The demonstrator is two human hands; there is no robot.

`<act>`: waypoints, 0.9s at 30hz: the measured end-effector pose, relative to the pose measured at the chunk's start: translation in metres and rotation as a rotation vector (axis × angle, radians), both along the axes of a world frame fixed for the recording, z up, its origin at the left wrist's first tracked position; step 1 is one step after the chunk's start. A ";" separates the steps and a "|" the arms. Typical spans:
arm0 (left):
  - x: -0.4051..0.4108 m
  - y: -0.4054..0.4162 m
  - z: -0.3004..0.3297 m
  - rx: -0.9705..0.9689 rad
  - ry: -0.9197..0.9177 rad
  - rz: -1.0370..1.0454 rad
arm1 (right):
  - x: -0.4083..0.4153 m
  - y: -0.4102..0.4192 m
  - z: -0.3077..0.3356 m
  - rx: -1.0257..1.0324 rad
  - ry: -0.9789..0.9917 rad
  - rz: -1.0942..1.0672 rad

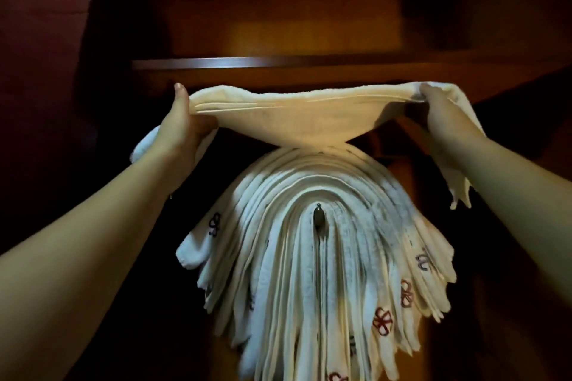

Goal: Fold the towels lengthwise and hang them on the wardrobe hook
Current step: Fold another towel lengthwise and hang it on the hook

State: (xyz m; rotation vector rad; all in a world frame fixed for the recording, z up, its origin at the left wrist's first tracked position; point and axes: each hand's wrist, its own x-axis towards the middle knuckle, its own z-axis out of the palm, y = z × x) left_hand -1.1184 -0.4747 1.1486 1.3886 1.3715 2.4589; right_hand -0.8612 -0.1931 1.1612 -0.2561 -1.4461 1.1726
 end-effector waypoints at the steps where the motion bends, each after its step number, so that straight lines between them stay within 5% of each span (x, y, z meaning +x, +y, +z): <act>1: -0.002 0.002 0.003 0.034 -0.038 0.035 | 0.001 -0.006 0.002 -0.004 0.031 0.004; 9: -0.015 0.002 0.011 0.176 -0.051 0.020 | -0.005 -0.021 0.006 0.098 0.153 -0.050; 18: -0.027 0.026 -0.014 0.037 -0.161 0.083 | -0.039 0.073 -0.012 0.133 -0.084 0.061; 24: -0.054 0.033 -0.047 -0.087 -0.209 -0.010 | -0.019 0.016 -0.050 -0.007 -0.331 0.155; 27: -0.072 0.037 -0.063 -0.142 -0.291 -0.074 | -0.021 0.030 -0.067 -0.128 -0.303 0.158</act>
